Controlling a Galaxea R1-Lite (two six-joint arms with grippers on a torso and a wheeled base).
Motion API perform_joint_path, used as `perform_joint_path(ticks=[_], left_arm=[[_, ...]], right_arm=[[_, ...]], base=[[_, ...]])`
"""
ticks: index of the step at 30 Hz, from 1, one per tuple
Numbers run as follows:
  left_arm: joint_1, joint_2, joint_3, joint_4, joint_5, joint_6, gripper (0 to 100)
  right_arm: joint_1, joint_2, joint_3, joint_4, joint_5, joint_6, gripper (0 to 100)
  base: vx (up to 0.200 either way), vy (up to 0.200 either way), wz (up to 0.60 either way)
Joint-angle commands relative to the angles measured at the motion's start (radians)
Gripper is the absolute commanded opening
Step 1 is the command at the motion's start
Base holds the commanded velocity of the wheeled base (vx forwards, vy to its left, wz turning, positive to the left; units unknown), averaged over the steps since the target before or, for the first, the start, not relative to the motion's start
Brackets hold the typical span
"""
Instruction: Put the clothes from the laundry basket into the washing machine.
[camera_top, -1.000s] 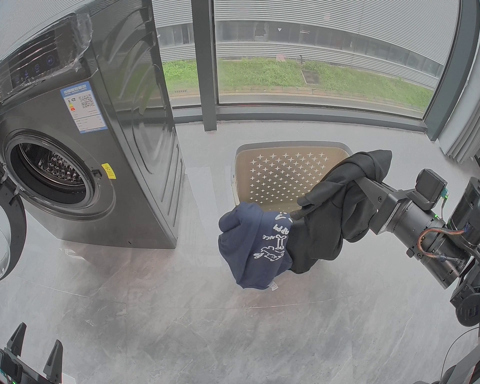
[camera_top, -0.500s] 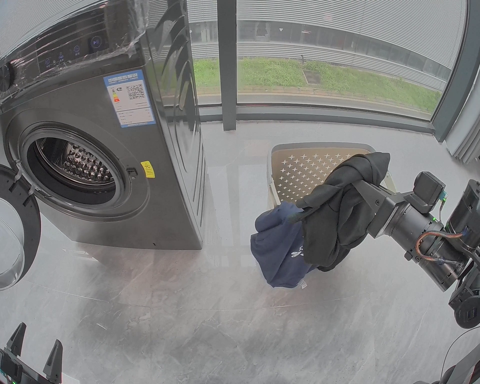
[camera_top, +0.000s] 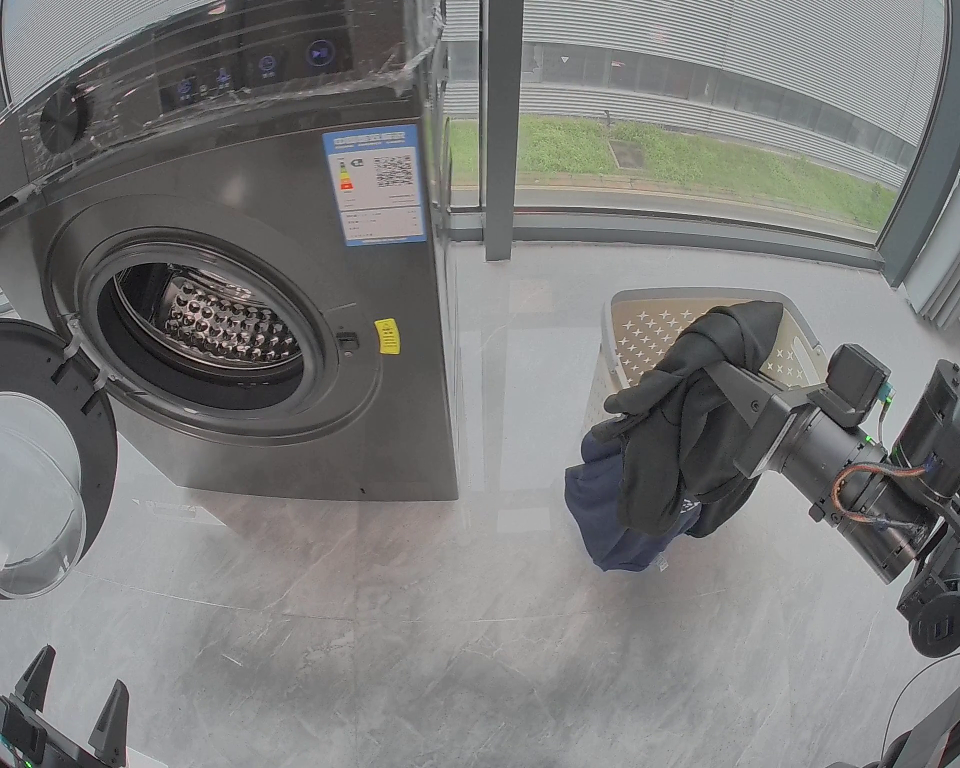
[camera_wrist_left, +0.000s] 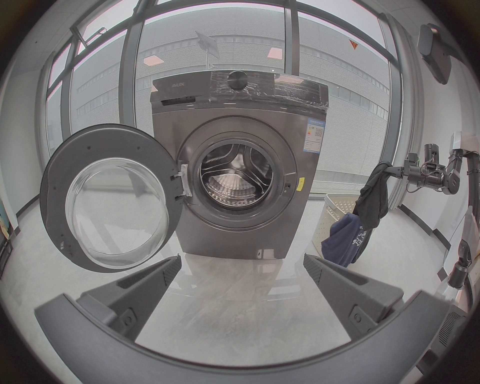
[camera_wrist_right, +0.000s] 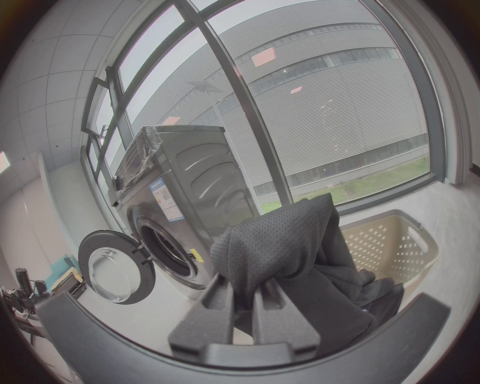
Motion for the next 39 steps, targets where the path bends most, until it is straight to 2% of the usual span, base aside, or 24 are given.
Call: perform_joint_path(ticks=[1, 8, 23, 35, 39], left_arm=[[0.018, -0.008, 0.016, 0.0, 0.0, -0.002, 100], [0.015, -0.025, 0.016, -0.001, 0.007, 0.002, 100], [0.014, -0.027, 0.016, -0.001, 0.011, 0.002, 100], [0.014, -0.027, 0.016, 0.0, 0.01, -0.001, 100], [0.014, -0.027, 0.016, 0.0, 0.01, -0.001, 100]], right_arm=[[0.0, -0.001, 0.0, -0.001, 0.0, 0.0, 0], [-0.002, -0.003, 0.0, -0.001, 0.0, 0.0, 0], [-0.002, -0.001, 0.0, -0.002, 0.001, 0.0, 0], [-0.005, -0.004, 0.001, -0.001, 0.001, 0.0, 0], [-0.002, -0.003, 0.003, -0.001, 0.0, 0.0, 0]], base=[[0.0, 0.2, 0.0], [0.0, 0.2, 0.0], [0.0, 0.0, 0.0], [-0.2, 0.0, 0.0], [0.0, 0.0, 0.0]])
